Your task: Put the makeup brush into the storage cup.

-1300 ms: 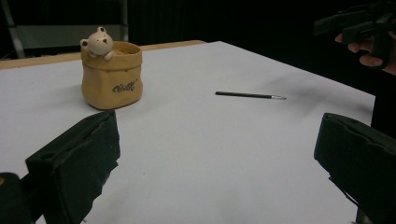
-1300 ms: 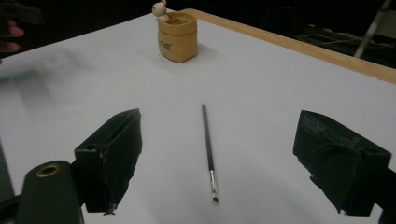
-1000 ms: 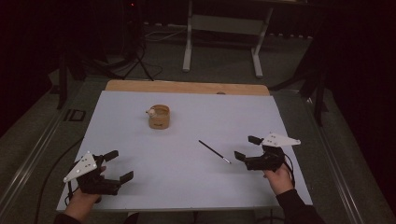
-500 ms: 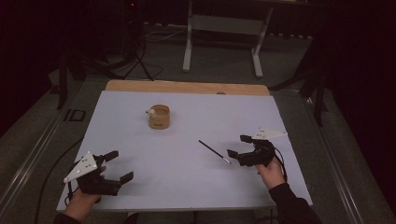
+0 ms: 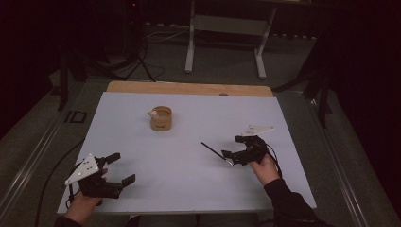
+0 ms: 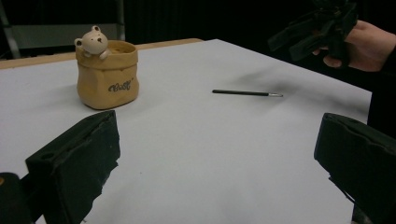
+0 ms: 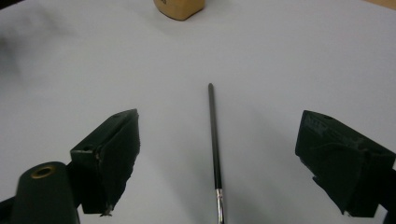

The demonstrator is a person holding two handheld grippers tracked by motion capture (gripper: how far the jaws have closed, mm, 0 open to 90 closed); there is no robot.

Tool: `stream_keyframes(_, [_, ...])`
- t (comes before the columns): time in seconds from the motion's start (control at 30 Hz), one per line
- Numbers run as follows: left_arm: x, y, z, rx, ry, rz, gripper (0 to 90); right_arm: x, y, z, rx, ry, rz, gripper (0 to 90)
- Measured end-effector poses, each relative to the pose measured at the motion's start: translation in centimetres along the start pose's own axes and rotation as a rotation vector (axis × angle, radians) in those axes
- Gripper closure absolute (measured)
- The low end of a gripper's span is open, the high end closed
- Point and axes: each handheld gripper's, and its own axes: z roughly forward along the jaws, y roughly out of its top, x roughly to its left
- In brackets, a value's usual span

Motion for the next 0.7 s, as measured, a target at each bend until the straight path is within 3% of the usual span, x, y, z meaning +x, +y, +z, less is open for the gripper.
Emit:
stream_keyframes(0.53, [0.0,0.0,0.1,0.003,-0.003,0.001,0.8,-0.4,2.2,2.1,0.157,0.019,0.013,13.3])
stream_keyframes(0.63, [0.0,0.0,0.1,0.004,-0.004,0.0,0.8,-0.3,2.6,2.5,0.189,0.003,0.007,13.3])
stream_keyframes(0.7, [0.0,0.0,0.1,0.004,-0.003,-0.001,0.9,-0.2,2.8,2.7,0.215,-0.034,-0.01,13.3])
